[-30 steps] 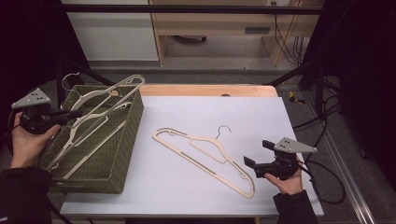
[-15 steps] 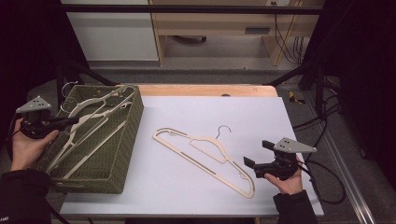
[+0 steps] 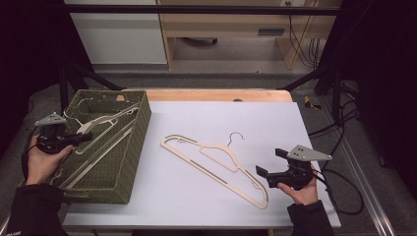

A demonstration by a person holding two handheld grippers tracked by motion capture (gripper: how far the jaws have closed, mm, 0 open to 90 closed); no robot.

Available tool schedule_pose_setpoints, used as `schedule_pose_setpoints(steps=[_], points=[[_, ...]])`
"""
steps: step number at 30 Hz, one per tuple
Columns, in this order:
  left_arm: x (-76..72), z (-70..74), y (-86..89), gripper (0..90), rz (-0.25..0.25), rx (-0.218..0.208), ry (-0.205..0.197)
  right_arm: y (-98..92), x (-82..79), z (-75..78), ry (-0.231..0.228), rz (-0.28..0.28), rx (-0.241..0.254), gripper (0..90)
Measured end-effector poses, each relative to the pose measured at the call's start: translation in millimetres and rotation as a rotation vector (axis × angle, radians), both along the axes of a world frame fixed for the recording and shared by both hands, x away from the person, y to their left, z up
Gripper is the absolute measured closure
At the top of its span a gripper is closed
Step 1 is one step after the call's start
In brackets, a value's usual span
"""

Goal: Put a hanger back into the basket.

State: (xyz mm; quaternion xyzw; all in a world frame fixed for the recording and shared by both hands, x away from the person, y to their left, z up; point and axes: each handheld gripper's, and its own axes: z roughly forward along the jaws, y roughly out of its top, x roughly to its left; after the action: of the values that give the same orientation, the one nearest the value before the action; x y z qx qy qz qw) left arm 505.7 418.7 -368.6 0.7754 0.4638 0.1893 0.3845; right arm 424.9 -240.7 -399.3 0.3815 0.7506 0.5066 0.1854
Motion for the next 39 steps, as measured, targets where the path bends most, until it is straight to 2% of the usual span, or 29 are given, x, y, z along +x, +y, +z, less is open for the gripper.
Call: schedule_pose_setpoints(steps=[2, 4, 6, 9, 10, 11, 13, 16, 19, 23, 24, 27, 28, 29, 32, 33, 34, 39], points=[[0.9, -2.5, -0.3, 84.8, 0.002, -0.001, 0.008, 0.0, 0.0, 0.0, -0.001, 0.000, 0.000, 4.2], [1.1, -5.5, 3.0, 84.4, 0.021, -0.020, 0.013, -0.2, -0.3, 0.3, -0.001, 0.001, 0.003, 4.2], [1.1, -5.4, 3.2, 84.3, 0.030, -0.011, 0.012, -0.2, -0.3, 0.3, -0.001, -0.001, 0.004, 4.2], [1.9, -4.9, 2.1, 83.3, 0.088, 0.029, 0.002, -0.1, -0.2, -0.1, 0.000, 0.005, -0.003, 4.1], [1.9, -4.9, 2.1, 82.2, 0.088, 0.029, 0.002, 0.5, -0.1, -0.2, 0.003, 0.001, 0.000, 4.1], [2.6, -5.6, 4.5, 80.2, 0.127, 0.059, 0.010, 0.7, -0.1, -0.4, 0.005, 0.002, -0.001, 4.1], [3.0, -6.8, 7.6, 78.0, 0.141, 0.067, 0.028, 0.8, 0.5, -0.9, 0.000, 0.007, -0.005, 4.1], [3.1, -7.2, 9.8, 77.2, 0.155, 0.091, 0.031, 1.7, 0.5, -1.1, 0.005, 0.005, -0.002, 4.1], [4.6, -11.0, 11.7, 68.5, 0.200, 0.110, 0.050, 2.5, 0.8, -1.8, 0.008, 0.006, -0.007, 4.1], [5.9, -13.5, 14.9, 63.1, 0.211, 0.134, 0.065, 2.5, 0.6, -1.6, 0.009, 0.005, -0.005, 4.1], [6.4, -16.0, 15.1, 60.1, 0.227, 0.126, 0.068, 2.4, 0.6, -1.6, 0.009, 0.005, -0.005, 4.1], [7.2, -18.0, 16.1, 51.9, 0.230, 0.136, 0.085, 2.3, 0.8, -1.9, 0.008, 0.011, -0.011, 4.1], [7.9, -19.2, 16.3, 51.9, 0.236, 0.143, 0.096, 2.3, 0.8, -1.9, 0.008, 0.011, -0.011, 4.1], [9.1, -22.0, 16.8, 47.3, 0.244, 0.158, 0.113, 2.6, 1.1, -2.2, 0.005, 0.013, -0.012, 4.1], [10.0, -24.9, 17.1, 41.0, 0.253, 0.154, 0.128, 2.7, 1.2, -2.3, 0.008, 0.012, -0.012, 4.1], [10.4, -27.4, 16.9, 38.6, 0.262, 0.145, 0.146, 2.9, 0.9, -2.3, 0.014, 0.011, -0.012, 4.1], [10.4, -28.0, 17.3, 36.8, 0.261, 0.158, 0.146, 3.2, 1.2, -2.5, 0.011, 0.011, -0.011, 4.1], [7.8, -29.2, 17.2, 33.0, 0.267, 0.149, 0.145, 4.0, 1.4, -2.8, 0.017, 0.007, -0.008, 4.1]])
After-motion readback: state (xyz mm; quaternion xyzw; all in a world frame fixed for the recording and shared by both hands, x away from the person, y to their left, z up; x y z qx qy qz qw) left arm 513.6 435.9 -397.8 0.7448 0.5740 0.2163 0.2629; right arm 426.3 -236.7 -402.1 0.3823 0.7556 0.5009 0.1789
